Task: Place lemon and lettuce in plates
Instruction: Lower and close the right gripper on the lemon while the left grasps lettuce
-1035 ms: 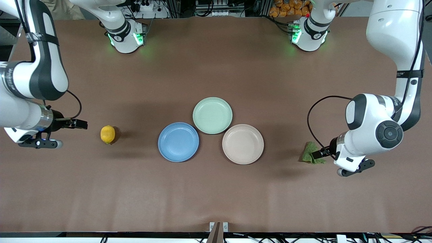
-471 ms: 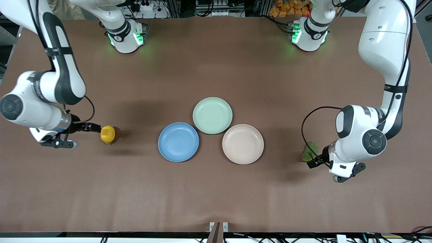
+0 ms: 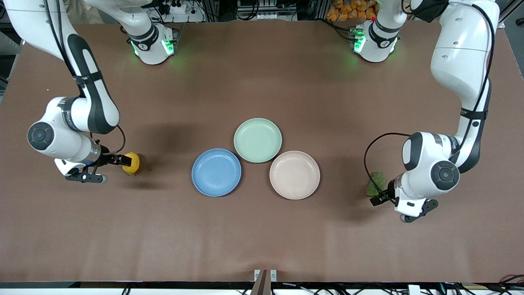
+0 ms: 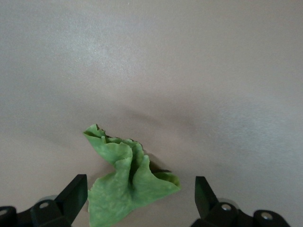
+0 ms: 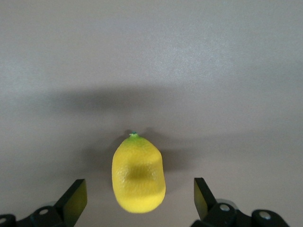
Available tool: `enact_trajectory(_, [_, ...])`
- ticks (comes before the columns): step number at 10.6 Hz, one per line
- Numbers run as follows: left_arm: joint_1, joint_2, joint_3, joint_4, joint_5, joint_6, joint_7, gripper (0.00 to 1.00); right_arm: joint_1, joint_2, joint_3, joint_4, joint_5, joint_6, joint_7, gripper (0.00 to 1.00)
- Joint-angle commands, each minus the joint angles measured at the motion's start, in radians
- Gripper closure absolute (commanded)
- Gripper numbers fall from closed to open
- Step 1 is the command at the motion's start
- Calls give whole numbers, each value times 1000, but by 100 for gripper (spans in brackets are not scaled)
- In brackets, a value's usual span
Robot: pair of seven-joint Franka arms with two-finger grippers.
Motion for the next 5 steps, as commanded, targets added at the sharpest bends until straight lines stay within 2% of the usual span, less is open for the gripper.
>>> enact_trajectory(1, [-5,28,-2,1,32,13,-17,0,-1,18,4,-26,19,67,-8,0])
enact_trajectory(5, [-6,43,-6,-2,19,24,-19,0,13,72,5,-74,19,206,-8,0])
